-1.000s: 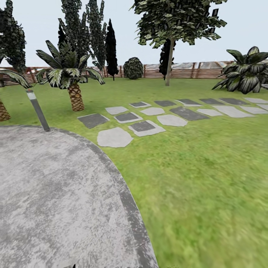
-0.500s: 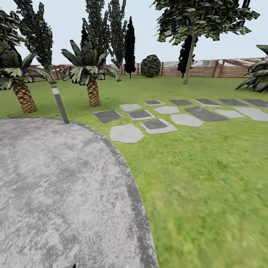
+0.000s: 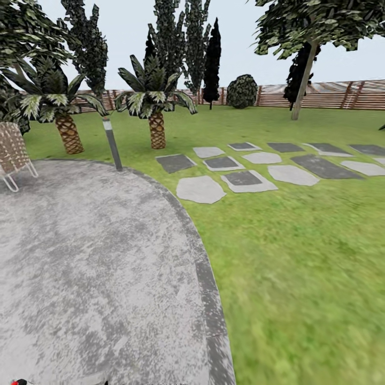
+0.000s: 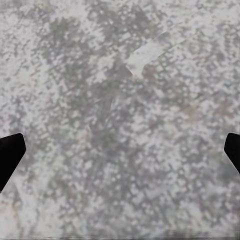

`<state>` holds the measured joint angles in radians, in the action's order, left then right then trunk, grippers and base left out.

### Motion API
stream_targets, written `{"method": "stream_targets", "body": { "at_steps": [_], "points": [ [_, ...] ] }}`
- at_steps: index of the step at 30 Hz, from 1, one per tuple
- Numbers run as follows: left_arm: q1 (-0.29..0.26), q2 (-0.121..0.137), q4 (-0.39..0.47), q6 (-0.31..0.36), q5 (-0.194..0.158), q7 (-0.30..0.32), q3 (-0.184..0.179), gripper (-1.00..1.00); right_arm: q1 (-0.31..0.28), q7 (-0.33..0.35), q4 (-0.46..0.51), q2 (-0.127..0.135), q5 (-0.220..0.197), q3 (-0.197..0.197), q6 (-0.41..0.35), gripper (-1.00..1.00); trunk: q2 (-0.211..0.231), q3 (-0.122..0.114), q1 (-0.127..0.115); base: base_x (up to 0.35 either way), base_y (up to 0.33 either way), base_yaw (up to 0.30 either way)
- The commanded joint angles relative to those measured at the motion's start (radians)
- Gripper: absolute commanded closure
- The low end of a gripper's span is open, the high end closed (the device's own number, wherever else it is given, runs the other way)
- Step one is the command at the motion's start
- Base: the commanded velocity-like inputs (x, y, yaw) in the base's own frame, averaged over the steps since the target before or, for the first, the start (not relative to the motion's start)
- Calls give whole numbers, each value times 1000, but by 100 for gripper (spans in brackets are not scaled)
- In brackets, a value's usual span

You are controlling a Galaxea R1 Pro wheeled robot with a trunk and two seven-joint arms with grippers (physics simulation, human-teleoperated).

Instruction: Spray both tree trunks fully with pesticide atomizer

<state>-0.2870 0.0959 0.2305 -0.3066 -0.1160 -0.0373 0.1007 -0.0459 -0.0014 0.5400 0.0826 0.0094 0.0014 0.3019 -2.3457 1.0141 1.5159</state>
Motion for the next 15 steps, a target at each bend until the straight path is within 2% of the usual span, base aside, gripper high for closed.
{"method": "stream_targets", "body": {
  "at_steps": [1,15],
  "points": [
    [-1,0,-1,-3,-10,1,-2,-100,0,0,-1,0,1,0,3,-100,0,2,0,0,-1,271],
    [-1,0,-3,-3,-10,0,-1,-100,0,0,0,-1,1,0,2,-100,0,13,0,-4,0,266]
  ]
}}
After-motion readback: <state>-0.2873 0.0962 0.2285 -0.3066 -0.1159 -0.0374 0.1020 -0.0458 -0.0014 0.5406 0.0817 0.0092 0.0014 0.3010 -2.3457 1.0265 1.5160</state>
